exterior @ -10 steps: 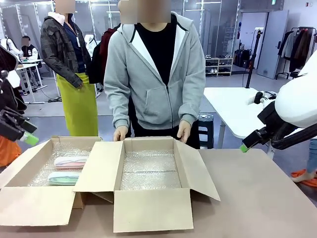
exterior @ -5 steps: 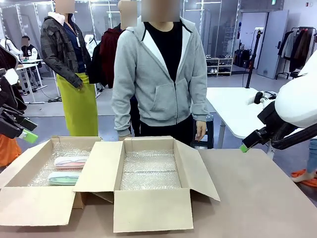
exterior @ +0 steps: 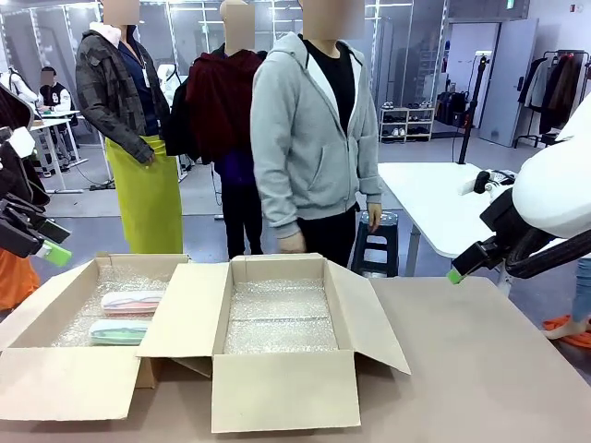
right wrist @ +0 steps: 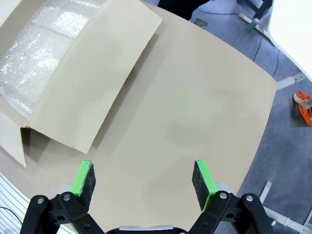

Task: Pack the glasses set securely to prepare it for shipping.
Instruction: Position the Package Box on the left side of the table.

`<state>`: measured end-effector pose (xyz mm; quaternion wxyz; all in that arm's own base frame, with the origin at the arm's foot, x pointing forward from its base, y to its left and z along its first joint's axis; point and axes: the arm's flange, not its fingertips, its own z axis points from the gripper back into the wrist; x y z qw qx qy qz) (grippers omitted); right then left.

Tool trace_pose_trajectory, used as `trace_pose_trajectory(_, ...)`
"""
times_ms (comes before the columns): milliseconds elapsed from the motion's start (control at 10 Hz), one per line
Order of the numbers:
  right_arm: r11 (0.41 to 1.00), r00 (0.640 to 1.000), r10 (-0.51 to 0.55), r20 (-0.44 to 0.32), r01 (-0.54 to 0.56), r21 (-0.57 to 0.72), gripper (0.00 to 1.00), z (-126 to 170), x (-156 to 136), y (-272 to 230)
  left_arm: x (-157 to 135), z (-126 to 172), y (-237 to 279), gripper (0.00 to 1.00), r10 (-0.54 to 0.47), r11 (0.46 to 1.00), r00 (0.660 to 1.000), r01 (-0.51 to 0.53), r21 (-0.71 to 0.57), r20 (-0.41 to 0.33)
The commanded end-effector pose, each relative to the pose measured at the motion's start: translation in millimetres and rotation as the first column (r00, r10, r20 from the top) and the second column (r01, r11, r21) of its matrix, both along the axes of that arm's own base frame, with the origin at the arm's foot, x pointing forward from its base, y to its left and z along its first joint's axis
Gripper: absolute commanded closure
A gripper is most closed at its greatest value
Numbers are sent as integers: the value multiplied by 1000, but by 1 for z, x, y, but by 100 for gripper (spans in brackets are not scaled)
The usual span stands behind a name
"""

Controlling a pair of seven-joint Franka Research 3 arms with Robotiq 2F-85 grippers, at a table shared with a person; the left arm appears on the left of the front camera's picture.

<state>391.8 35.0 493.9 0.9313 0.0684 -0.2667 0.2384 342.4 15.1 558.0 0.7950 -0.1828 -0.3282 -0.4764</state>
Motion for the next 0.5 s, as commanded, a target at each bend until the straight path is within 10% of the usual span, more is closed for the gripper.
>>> trace_pose_trajectory(0,1000,1000,-21,-9,21,1,0,2,-2,3,0,3,-1,0,26,1000,1000,-26,3,2)
trace_pose_trajectory(400,1000,1000,-21,-9,21,1,0,2,-2,3,0,3,-1,0,26,1000,1000,-26,3,2)
